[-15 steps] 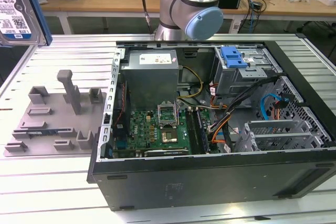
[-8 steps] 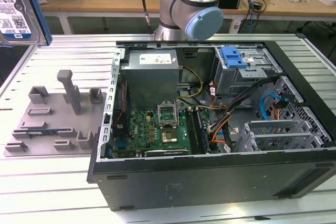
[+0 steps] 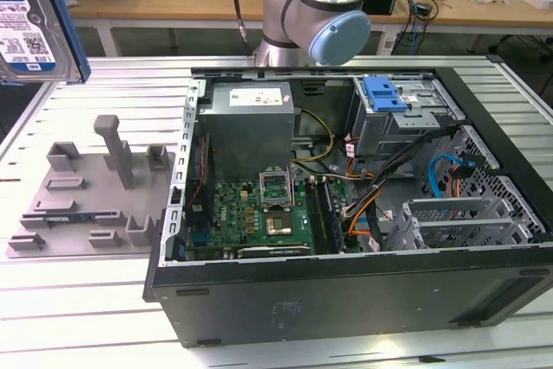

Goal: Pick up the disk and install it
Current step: 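Pick up the disk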

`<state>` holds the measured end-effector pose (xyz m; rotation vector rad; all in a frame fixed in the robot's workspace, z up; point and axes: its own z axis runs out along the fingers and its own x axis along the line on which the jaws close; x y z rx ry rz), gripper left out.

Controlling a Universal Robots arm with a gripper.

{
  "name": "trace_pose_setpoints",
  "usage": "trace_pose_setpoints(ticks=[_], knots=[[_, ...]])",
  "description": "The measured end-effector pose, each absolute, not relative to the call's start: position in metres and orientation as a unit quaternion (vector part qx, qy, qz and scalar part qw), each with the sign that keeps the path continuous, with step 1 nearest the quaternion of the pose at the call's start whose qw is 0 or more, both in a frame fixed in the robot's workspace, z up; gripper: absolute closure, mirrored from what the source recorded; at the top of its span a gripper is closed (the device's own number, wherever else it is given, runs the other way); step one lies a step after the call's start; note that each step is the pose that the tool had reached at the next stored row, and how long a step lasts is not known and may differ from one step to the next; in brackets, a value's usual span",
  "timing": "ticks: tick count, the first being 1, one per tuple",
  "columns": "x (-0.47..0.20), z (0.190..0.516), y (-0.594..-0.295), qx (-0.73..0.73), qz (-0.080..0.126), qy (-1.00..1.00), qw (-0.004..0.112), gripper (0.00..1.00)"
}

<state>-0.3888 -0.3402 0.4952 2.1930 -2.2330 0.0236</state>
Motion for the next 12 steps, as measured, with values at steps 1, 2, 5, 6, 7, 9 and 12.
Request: trace_pose_setpoints(ticks=[1,2,5,6,7,9,12], knots=[[-0.385,0.495,-0.344,0.701,0.008,-0.713,0.006,0.63],[-0.381,0.495,-0.347,0.701,0.008,-0.713,0.006,0.63],[-0.368,0.495,-0.357,0.701,0.008,-0.713,0.006,0.63],[-0.364,0.495,-0.36,0.701,0.008,-0.713,0.006,0.63],[-0.357,0.495,-0.365,0.701,0.008,-0.713,0.006,0.63],[-0.35,0.495,-0.371,0.701,0.008,-0.713,0.006,0.63],[-0.341,0.496,-0.38,0.701,0.008,-0.713,0.006,0.63]])
